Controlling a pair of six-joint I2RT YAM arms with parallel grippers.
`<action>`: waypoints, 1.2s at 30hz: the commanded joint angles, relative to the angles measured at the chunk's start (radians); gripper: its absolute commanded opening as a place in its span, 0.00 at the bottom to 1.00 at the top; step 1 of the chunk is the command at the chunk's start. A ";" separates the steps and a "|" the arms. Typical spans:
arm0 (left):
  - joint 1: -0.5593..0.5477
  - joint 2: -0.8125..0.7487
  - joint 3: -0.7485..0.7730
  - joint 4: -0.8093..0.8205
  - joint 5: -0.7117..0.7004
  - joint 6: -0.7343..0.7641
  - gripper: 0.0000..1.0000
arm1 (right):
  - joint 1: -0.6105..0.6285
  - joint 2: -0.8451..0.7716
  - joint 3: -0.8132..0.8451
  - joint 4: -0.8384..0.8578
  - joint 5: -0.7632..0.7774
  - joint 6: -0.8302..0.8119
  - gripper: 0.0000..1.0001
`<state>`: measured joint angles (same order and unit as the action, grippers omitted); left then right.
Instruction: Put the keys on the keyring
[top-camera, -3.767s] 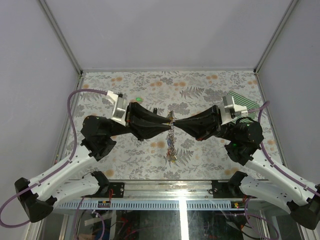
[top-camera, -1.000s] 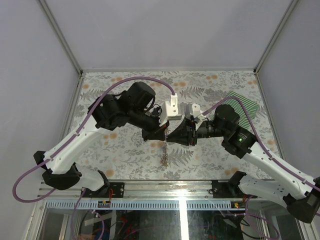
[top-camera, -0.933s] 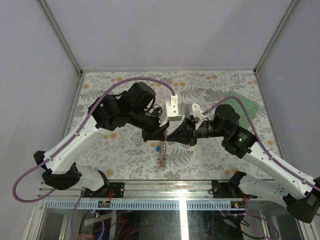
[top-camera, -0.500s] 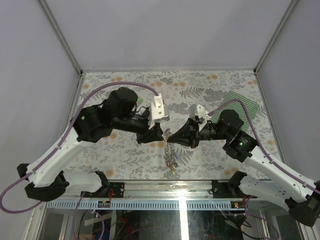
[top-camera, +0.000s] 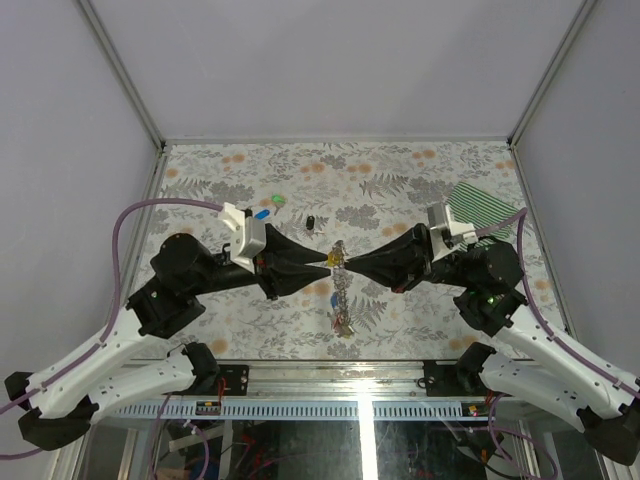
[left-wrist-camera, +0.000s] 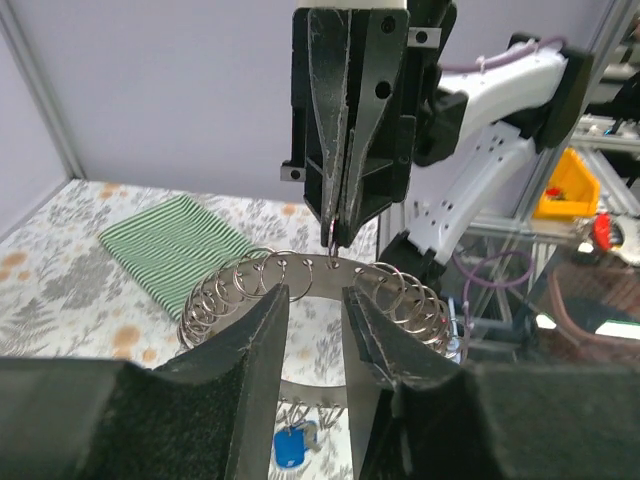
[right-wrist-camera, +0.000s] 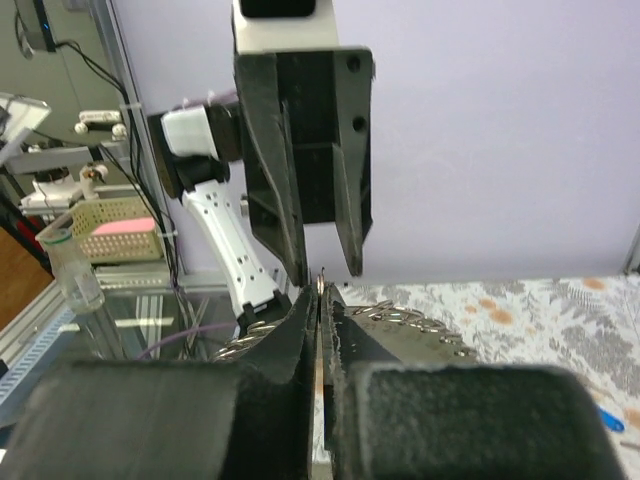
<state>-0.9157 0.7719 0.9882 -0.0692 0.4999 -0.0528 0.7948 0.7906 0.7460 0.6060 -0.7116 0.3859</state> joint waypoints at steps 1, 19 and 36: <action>-0.005 -0.002 -0.057 0.375 0.033 -0.132 0.29 | 0.006 0.006 0.025 0.242 0.046 0.083 0.00; -0.005 0.041 -0.085 0.478 0.068 -0.186 0.26 | 0.006 0.007 0.036 0.259 0.043 0.080 0.00; -0.005 0.078 -0.095 0.502 0.078 -0.207 0.23 | 0.007 -0.005 0.038 0.264 0.046 0.072 0.00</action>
<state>-0.9157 0.8490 0.9012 0.3565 0.5701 -0.2516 0.7948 0.8112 0.7460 0.7547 -0.6968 0.4671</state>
